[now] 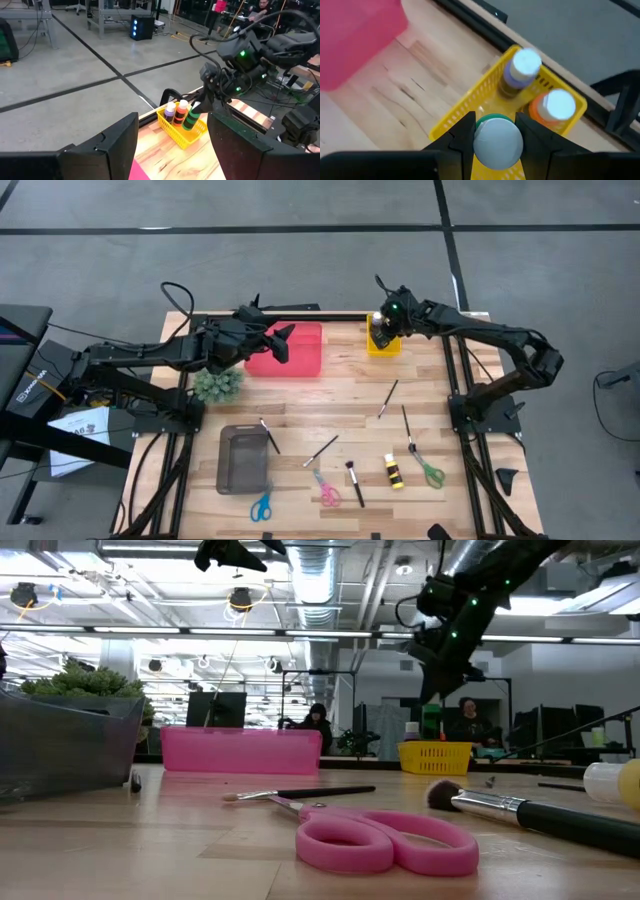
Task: Pick & Place Paint Supplies
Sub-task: Put the green paint bottle into the yellow bin
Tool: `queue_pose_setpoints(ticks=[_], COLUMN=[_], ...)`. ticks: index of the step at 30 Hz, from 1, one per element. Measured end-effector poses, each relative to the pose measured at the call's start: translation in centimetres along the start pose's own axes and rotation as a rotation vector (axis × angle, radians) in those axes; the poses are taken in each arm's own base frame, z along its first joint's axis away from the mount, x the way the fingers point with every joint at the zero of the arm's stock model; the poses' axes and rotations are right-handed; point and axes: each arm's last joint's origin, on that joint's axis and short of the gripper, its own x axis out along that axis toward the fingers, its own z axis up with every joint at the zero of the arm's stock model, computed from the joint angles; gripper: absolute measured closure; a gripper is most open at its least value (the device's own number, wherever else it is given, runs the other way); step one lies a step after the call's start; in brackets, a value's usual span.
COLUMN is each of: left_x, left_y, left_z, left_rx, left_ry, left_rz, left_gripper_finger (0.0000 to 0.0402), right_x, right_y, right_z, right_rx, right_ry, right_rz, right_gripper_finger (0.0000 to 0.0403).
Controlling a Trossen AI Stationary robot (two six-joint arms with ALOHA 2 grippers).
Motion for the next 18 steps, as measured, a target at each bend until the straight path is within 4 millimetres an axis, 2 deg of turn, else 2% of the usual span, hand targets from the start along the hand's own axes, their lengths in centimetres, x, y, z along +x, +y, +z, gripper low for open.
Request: queue_pose_setpoints(ticks=[9,14,18], left_x=[0.3,0.4,0.4], left_y=[-0.2,-0.2,-0.2], left_z=[-0.3,-0.3,-0.3], left_rx=[0.007,0.006,0.006], left_ry=[0.009,0.012,0.011], left_rz=[0.003,0.001,0.001], left_gripper_finger=[0.0169,0.0169,0.0169], right_x=[0.2,2.2,3.4], right_y=[0.6,0.7,1.1], right_z=[0.2,-0.3,-0.2], right_rx=[-0.016,-0.021,-0.023], right_ry=[-0.058,0.016,0.006], right_rz=[0.018,0.009,0.017], right_gripper_finger=[0.0293,0.0293,0.0293])
